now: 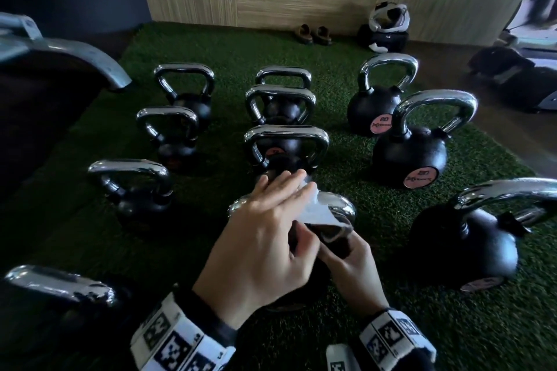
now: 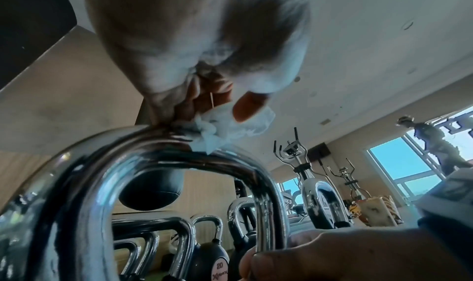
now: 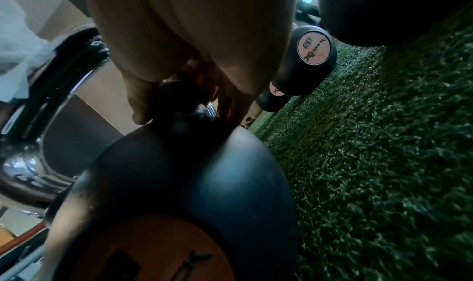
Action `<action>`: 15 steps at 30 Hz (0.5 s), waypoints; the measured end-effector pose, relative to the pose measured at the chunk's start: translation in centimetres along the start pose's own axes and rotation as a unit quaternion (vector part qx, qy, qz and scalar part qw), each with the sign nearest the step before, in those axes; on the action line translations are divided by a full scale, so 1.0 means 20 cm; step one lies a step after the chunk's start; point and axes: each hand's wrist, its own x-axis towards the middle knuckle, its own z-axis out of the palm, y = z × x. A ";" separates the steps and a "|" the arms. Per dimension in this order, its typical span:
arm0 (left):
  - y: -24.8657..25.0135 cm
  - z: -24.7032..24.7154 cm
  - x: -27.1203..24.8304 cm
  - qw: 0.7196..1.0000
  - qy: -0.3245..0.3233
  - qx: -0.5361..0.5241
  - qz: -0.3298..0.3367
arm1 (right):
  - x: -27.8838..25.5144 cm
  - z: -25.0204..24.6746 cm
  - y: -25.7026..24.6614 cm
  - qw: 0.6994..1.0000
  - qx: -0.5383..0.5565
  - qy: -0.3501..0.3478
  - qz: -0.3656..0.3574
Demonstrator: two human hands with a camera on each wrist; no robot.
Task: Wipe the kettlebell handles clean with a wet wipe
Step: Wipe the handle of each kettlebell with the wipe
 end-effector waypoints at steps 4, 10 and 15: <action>-0.04 -0.02 0.00 0.998 0.058 0.003 -0.017 | 0.01 -0.01 0.01 1.000 -0.020 -0.001 -0.009; -0.13 -0.02 -0.02 0.994 0.111 0.006 -0.004 | 0.02 -0.01 0.05 1.000 -0.005 -0.005 -0.009; -0.25 -0.06 -0.10 0.981 0.191 -0.017 -0.039 | 0.01 -0.01 0.05 1.000 0.003 -0.004 -0.014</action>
